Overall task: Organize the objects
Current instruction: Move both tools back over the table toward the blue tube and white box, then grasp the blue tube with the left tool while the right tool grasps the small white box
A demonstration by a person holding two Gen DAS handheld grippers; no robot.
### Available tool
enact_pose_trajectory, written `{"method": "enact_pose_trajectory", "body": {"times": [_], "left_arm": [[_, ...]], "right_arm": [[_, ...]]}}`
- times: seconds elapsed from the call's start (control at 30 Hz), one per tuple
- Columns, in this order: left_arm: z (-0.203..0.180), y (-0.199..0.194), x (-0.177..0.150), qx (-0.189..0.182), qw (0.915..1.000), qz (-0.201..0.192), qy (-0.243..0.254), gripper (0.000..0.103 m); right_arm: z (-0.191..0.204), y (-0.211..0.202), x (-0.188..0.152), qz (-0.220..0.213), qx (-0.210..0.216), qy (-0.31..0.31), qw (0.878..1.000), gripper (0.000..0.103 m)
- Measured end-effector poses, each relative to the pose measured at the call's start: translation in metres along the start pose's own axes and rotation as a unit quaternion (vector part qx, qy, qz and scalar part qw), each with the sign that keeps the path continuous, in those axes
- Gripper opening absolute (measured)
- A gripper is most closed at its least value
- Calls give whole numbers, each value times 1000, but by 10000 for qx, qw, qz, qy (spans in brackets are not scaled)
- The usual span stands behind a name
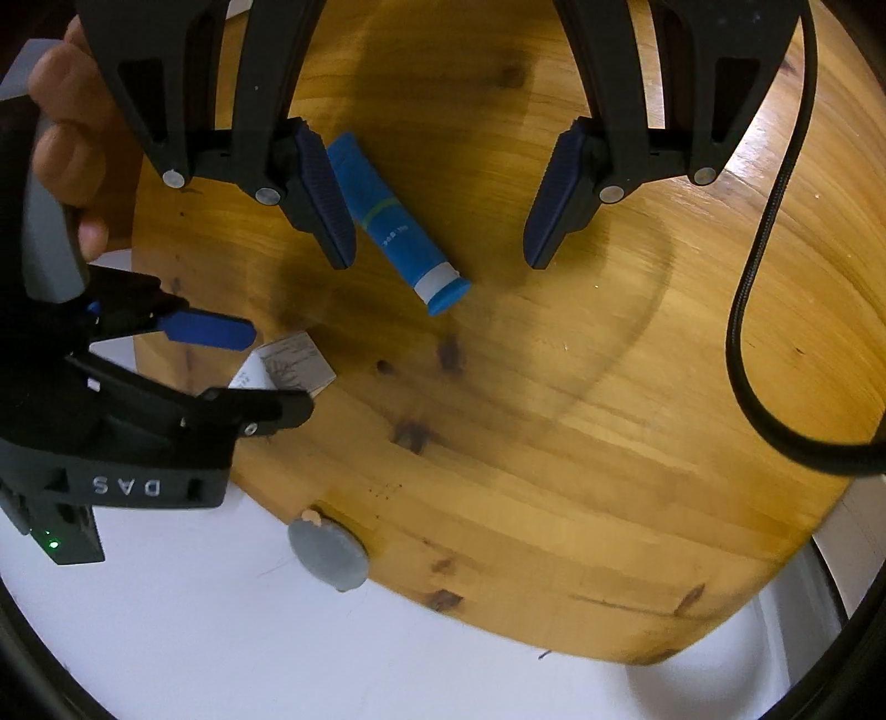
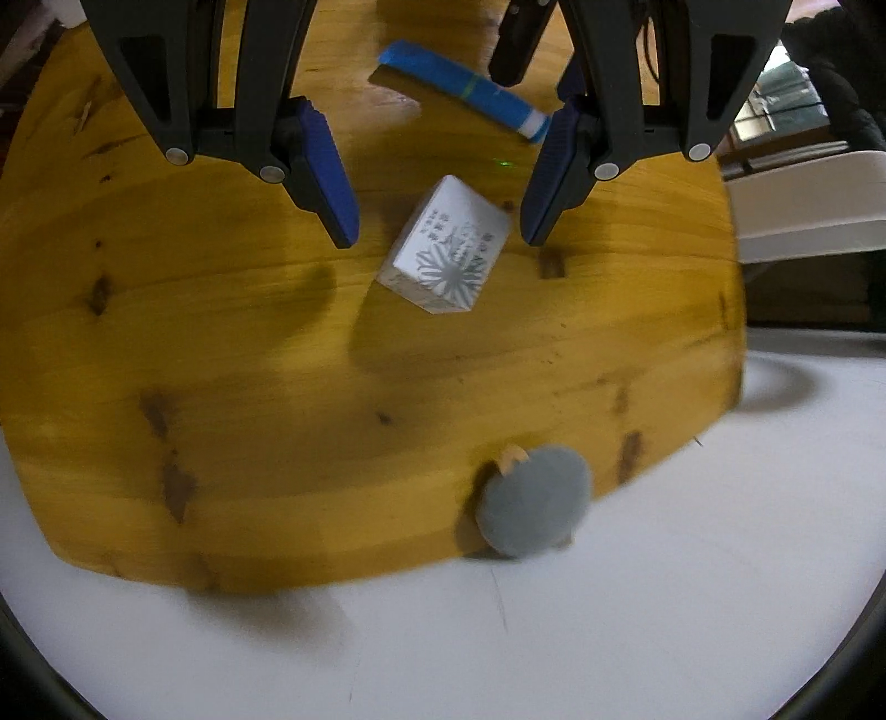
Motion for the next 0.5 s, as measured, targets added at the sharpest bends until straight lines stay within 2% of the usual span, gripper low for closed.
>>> {"method": "enact_pose_trajectory", "body": {"times": [0.13, 0.2, 0.27, 0.4, 0.5], "left_arm": [[0, 0, 0, 38, 10000, 5, -58, 66], [-2, -1, 0, 20, 9999, 53, -115, 66], [-2, -1, 0, 69, 9998, 72, -162, 66], [-5, -2, -2, 413, 9989, 113, -165, 53], [-8, -3, -4, 633, 9976, 181, -205, 50]], "right_arm": [[-3, 9, -4, 124, -97, -109, 9998, 59], [-5, 8, -7, 54, -98, -184, 9998, 52], [-8, 7, -12, 42, -54, -196, 9998, 41], [-21, -5, -19, -151, 83, -107, 9998, 35], [-32, -17, -26, -291, 235, -9, 9993, 34]]}}
Point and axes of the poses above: each gripper's, at about its wrist camera, not at the fingertips, and y roughly the way its jaws point, z to its left, x to its top, the point moved 5 cm from there along y, roughly the way its jaws point, and after that the axes turned 5 degrees about -y, right-handed, at the moved point
